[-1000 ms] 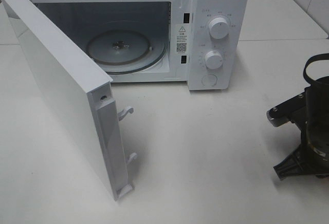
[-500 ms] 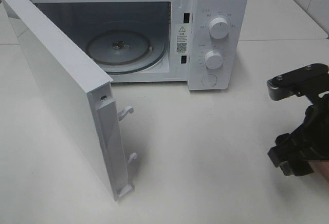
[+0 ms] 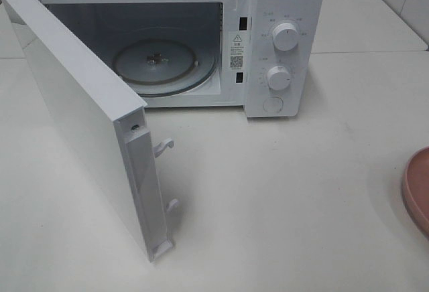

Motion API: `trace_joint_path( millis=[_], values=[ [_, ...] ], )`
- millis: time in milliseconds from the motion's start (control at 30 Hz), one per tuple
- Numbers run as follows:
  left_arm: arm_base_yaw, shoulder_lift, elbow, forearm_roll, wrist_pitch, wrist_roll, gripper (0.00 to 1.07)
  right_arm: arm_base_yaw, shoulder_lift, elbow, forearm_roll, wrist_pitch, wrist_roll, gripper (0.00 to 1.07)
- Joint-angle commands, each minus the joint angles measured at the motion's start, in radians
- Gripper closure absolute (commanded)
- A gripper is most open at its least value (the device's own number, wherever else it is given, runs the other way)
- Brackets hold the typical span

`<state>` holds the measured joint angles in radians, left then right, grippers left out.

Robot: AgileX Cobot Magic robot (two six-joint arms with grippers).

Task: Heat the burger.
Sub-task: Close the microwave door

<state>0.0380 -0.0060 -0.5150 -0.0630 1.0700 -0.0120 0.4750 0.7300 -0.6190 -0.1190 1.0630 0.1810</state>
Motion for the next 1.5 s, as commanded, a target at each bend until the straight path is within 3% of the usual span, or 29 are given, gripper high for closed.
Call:
trace_joint_path(
  millis=[33, 67, 133, 233, 300, 400, 467, 567, 900, 1500],
  values=[
    [0.002, -0.015, 0.000, 0.003, -0.002, 0.001, 0.09, 0.000, -0.160, 0.008, 0.004, 0.079, -0.016, 0.29],
    [0.002, -0.015, 0.000, 0.003, -0.002, 0.001, 0.09, 0.000, -0.160, 0.008, 0.004, 0.079, -0.016, 0.29],
    [0.002, -0.015, 0.000, 0.003, -0.002, 0.001, 0.09, -0.029, -0.360, 0.034, -0.005, 0.091, -0.016, 0.30],
    [0.002, -0.015, 0.000, 0.003, -0.002, 0.001, 0.09, -0.052, -0.396, 0.038, -0.007, 0.090, -0.017, 0.30],
    [0.002, -0.015, 0.000, 0.003, -0.002, 0.001, 0.09, -0.172, -0.545, 0.051, -0.003, 0.069, -0.074, 0.31],
    [0.002, -0.015, 0.000, 0.003, -0.002, 0.001, 0.09, -0.196, -0.581, 0.051, -0.002, 0.069, -0.094, 0.31],
    [0.002, -0.015, 0.000, 0.003, -0.002, 0.001, 0.09, -0.289, -0.694, 0.051, 0.007, 0.044, -0.154, 0.31],
    [0.002, -0.015, 0.000, 0.003, -0.002, 0.001, 0.09, -0.335, -0.760, 0.051, 0.047, 0.004, -0.154, 0.31],
    [0.002, -0.014, 0.000, 0.003, -0.002, 0.001, 0.09, -0.375, -0.761, 0.125, 0.101, -0.104, -0.149, 0.31],
    [0.002, -0.014, 0.000, 0.003, -0.002, 0.001, 0.09, -0.375, -0.761, 0.126, 0.102, -0.102, -0.150, 0.31]
  ],
)
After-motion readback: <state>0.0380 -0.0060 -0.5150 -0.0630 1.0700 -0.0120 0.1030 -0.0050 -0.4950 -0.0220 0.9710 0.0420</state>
